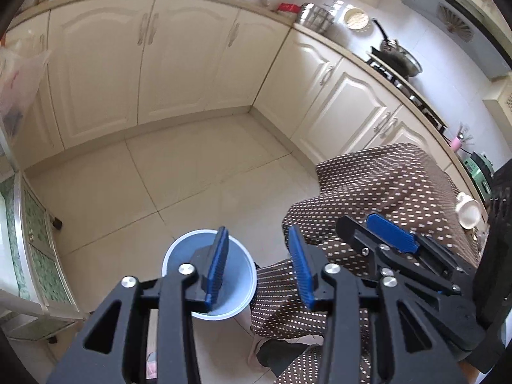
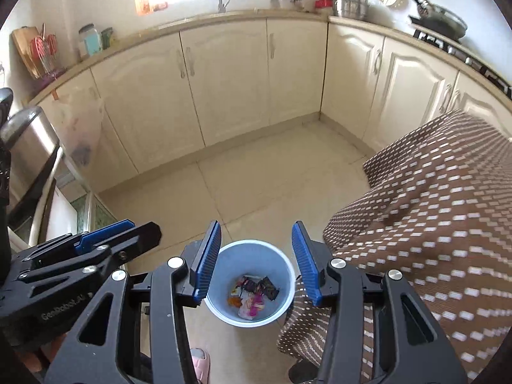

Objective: Collect trash
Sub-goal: 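Move both open grippers back toward the table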

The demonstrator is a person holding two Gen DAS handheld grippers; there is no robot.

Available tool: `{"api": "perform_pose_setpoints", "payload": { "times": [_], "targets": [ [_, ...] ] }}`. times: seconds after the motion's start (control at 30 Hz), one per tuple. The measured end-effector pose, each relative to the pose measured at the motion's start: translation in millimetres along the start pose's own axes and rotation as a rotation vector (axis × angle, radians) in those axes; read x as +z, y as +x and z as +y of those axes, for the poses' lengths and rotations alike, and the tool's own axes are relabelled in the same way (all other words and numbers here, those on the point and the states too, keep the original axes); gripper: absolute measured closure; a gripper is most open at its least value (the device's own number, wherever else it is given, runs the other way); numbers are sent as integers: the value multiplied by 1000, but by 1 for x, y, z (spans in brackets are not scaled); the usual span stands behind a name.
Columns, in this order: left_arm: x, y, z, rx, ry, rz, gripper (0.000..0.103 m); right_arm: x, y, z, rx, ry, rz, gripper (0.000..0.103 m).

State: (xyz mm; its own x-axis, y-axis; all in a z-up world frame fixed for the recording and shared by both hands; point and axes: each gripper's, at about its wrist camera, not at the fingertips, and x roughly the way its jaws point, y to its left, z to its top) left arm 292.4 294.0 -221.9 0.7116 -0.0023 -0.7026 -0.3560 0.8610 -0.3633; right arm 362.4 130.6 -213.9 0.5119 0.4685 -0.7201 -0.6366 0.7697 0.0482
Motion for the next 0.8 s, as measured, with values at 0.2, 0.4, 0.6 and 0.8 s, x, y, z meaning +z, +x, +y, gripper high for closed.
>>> {"api": "perform_pose_setpoints", "payload": {
  "times": [0.2,0.4,0.6,0.8],
  "targets": [
    [2,-47,-49,-48,88,-69,62,3,-69,-17,-43,22,-102,56],
    [-9,-84,-111,-107,180,-122,58,-10,-132,-51,-119,66,-176,53],
    [-28,-87,-189,-170,300,-104,57,-36,-188,-110,-208,157,-238,51],
    [-54,-74,-264,-228,436,-61,52,-72,-231,-181,-312,285,-280,44]
  ]
}}
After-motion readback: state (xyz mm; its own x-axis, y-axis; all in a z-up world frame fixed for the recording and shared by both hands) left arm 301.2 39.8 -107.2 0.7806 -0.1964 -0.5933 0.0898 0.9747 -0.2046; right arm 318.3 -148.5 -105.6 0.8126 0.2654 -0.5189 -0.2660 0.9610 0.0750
